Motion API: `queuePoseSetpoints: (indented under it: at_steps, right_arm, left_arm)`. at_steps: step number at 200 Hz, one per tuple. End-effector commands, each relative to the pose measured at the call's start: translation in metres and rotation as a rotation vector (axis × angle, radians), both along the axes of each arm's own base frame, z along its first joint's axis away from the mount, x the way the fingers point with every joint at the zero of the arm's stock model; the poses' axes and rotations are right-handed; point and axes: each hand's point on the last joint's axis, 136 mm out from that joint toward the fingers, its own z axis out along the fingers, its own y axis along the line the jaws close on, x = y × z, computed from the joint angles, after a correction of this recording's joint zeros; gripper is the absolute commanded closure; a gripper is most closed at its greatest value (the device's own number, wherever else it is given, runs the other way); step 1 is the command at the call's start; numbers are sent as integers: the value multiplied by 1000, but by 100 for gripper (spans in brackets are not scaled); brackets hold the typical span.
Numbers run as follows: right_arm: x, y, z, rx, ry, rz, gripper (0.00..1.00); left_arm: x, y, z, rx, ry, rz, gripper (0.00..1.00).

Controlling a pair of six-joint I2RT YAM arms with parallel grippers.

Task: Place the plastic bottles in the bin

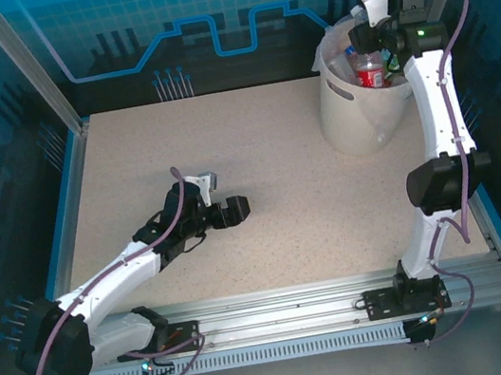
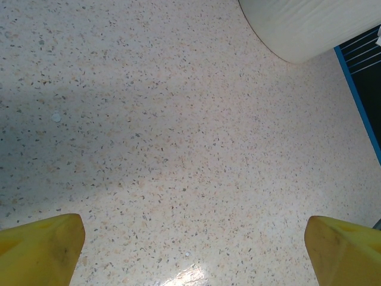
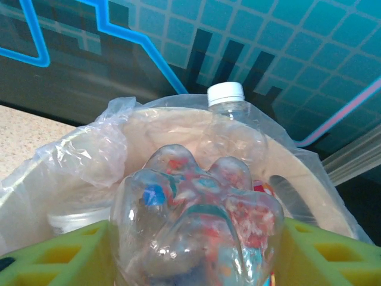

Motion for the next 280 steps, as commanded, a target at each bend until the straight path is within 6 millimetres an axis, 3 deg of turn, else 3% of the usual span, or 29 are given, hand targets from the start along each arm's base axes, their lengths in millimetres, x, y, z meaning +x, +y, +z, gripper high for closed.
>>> queuePoseSetpoints:
  at_steps: [1, 61, 135, 154, 197, 223, 250, 280]
  right_arm:
    - [11, 8, -26, 122, 43, 21, 39]
    - [22, 16, -68, 127, 124, 49, 34]
    - [36, 16, -89, 106, 171, 57, 25]
    - [33, 20, -77, 112, 147, 68, 22]
    - [11, 24, -19, 115, 45, 77, 16]
    - [-6, 18, 5, 114, 13, 51, 15]
    - [-32, 11, 30, 137, -26, 19, 14]
    - [-68, 20, 52, 197, -91, 38, 14]
  left_arm:
    - [2, -1, 13, 8, -41, -11, 4]
    - [0, 5, 10, 26, -40, 3, 3]
    - [4, -1, 6, 10, -26, -2, 3]
    - [3, 1, 5, 18, -25, 2, 3]
    - [4, 4, 7, 36, -31, 8, 2]
    - [8, 6, 11, 64, -46, 12, 1]
    - [10, 14, 17, 108, -51, 24, 1]
    - [14, 31, 25, 150, -63, 57, 1]
